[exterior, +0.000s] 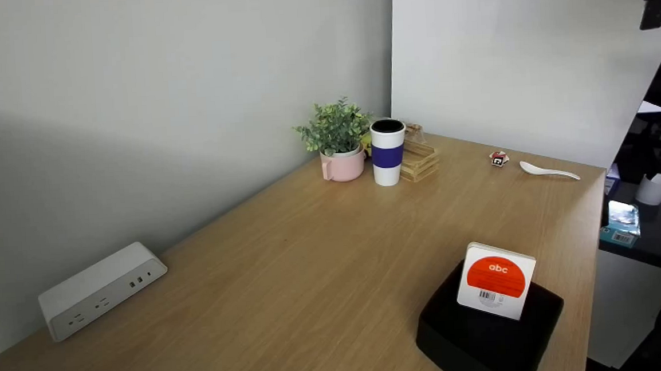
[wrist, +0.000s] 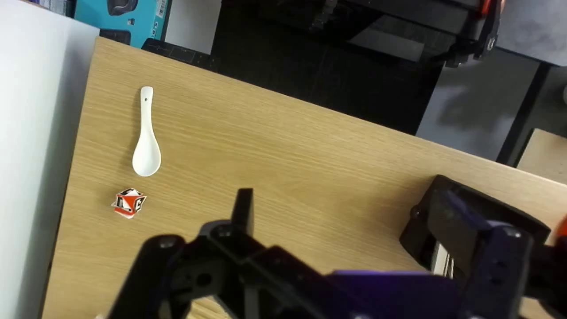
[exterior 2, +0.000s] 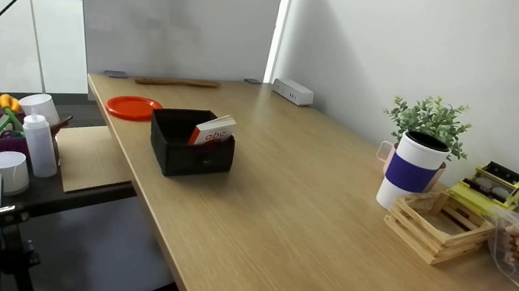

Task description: Put the alphabet booklet on the table

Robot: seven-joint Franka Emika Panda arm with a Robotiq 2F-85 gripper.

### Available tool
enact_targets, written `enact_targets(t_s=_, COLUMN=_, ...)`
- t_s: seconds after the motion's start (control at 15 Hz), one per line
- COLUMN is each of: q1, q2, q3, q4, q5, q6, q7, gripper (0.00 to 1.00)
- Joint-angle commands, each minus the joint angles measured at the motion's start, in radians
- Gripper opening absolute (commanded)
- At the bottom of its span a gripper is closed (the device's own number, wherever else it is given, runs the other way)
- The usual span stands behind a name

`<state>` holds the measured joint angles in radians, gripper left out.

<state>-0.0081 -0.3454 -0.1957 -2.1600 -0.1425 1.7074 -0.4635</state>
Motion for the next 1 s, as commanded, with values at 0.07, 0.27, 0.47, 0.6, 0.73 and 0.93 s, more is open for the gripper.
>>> enact_targets(t_s=0.07, q1=0.010, q2=0.152, q3=0.043, q4=0.139, q5=-0.012, q6=-0.123, q7=-0.068, gripper=1.00)
enact_targets(t_s=0.27, q1=0.010, q2=0.212, q3=0.064, q4=0.194, q5=-0.016, q6=-0.195, q7=-0.123, gripper=1.00)
enact_targets(t_s=0.47, q1=0.011, q2=0.269, q3=0.081, q4=0.248, q5=-0.010, q6=-0.288, q7=-0.240, gripper=1.00)
enact_targets(t_s=0.6, q1=0.007, q2=0.294, q3=0.094, q4=0.275, q5=-0.036, q6=-0.366, q7=-0.302, gripper=1.00)
enact_targets(t_s=0.73, q1=-0.002, q2=0.258, q3=0.097, q4=0.224, q5=-0.008, q6=-0.298, q7=-0.249, gripper=1.00)
enact_targets(t_s=0.93, q1=-0.003, q2=0.256, q3=0.097, q4=0.224, q5=-0.008, q6=-0.297, q7=-0.247, gripper=1.00)
